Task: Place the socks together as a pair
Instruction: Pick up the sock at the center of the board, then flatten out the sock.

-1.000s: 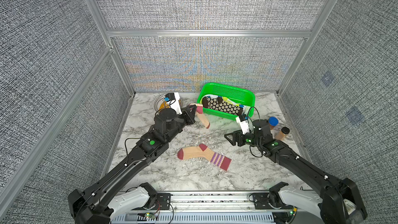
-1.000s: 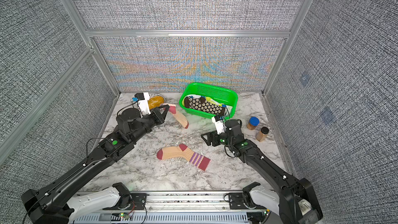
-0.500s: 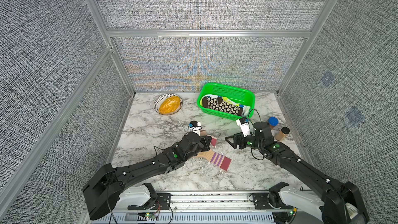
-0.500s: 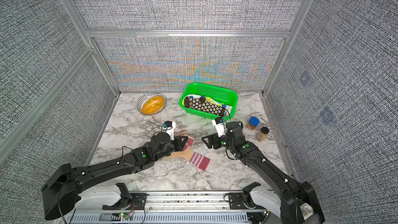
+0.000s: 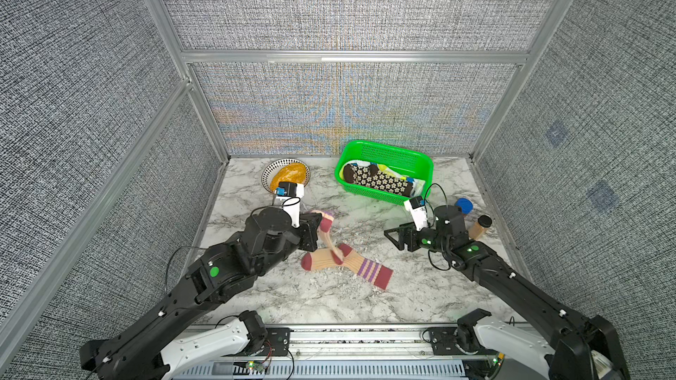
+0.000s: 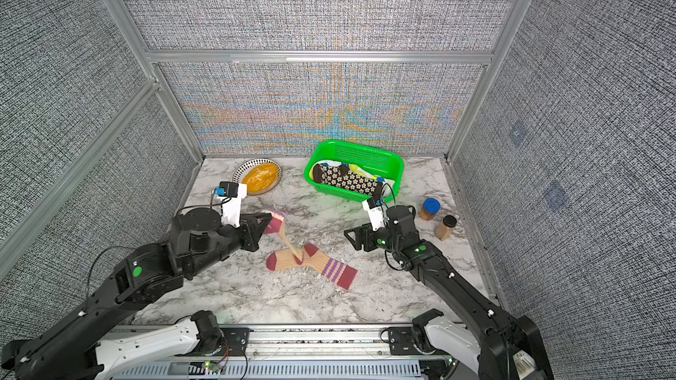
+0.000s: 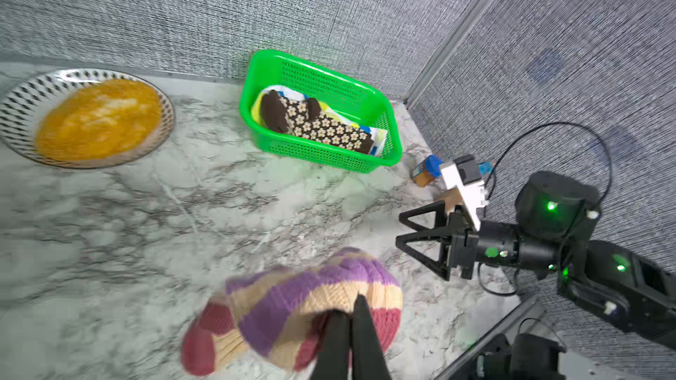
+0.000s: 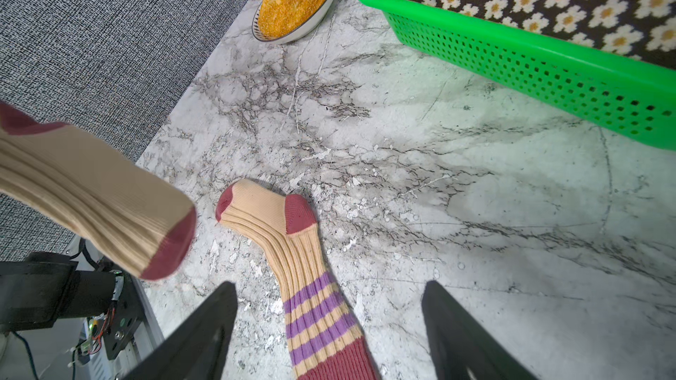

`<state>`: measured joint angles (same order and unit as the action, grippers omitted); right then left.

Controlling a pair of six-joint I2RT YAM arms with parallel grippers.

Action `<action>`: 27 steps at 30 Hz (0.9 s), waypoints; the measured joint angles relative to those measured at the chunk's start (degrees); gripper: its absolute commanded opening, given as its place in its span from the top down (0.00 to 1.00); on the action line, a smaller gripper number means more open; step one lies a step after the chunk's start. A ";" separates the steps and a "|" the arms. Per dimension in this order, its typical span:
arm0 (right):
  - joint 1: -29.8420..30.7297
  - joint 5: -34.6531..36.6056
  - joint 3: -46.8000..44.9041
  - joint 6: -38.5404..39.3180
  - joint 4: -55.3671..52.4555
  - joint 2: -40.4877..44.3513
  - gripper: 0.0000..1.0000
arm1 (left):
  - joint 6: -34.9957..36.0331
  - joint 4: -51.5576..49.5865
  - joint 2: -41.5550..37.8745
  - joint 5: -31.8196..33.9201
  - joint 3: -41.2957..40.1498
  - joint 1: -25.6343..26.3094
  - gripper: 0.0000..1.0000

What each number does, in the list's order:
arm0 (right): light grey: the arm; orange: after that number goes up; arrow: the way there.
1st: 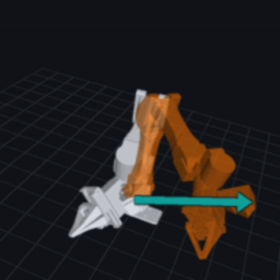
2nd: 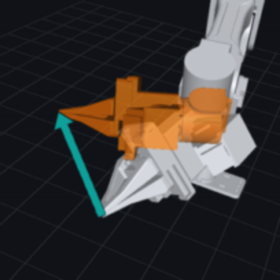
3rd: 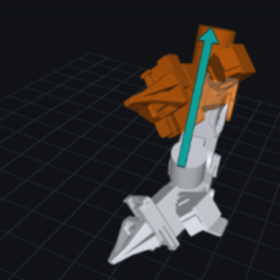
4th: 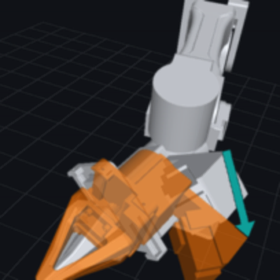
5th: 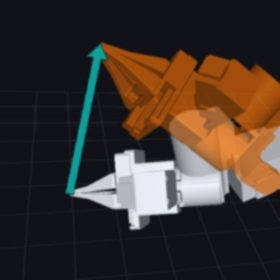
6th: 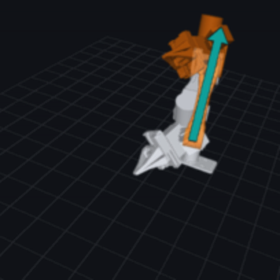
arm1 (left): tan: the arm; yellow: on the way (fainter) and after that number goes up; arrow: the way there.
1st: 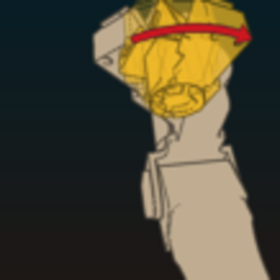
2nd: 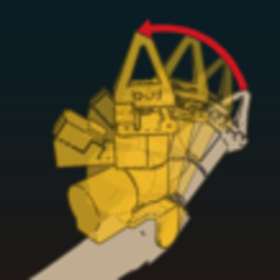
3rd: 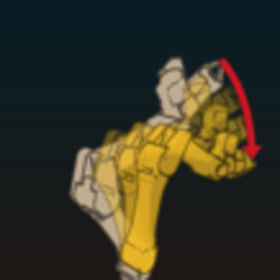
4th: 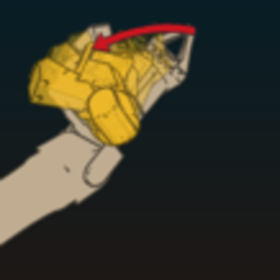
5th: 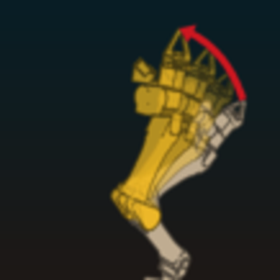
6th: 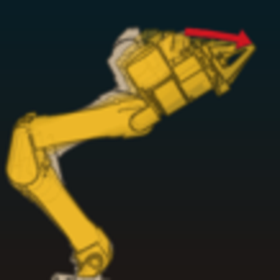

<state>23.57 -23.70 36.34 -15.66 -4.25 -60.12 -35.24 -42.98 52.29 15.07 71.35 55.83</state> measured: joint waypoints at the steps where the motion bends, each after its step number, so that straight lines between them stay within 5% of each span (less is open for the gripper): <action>1: 0.00 0.00 0.02 0.00 0.00 -0.02 0.18 | 1.18 -2.43 1.68 0.02 1.55 0.00 0.96; 6: -0.07 0.90 0.02 0.02 -1.20 0.59 0.18 | 6.12 -6.34 15.69 -4.24 4.22 0.00 0.97; 12: -4.24 3.54 -2.05 -1.60 -3.32 4.70 0.18 | 9.77 -1.16 41.83 -17.20 9.11 0.07 0.96; 18: -8.87 5.42 -3.08 -3.08 -6.60 6.88 0.18 | 10.75 5.73 58.12 -26.69 16.79 1.38 0.42; 19: -9.07 5.62 -3.13 -3.21 -7.10 6.67 0.18 | 10.62 6.73 57.99 -27.52 16.92 1.44 0.05; 27: -8.57 1.95 -6.56 -4.96 -5.35 0.52 0.19 | 7.85 11.02 41.42 -24.74 5.53 -1.64 0.01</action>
<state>15.00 -21.76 29.78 -20.62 -9.61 -59.59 -27.40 -31.97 93.71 -9.67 76.88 54.19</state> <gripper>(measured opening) 0.819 0.996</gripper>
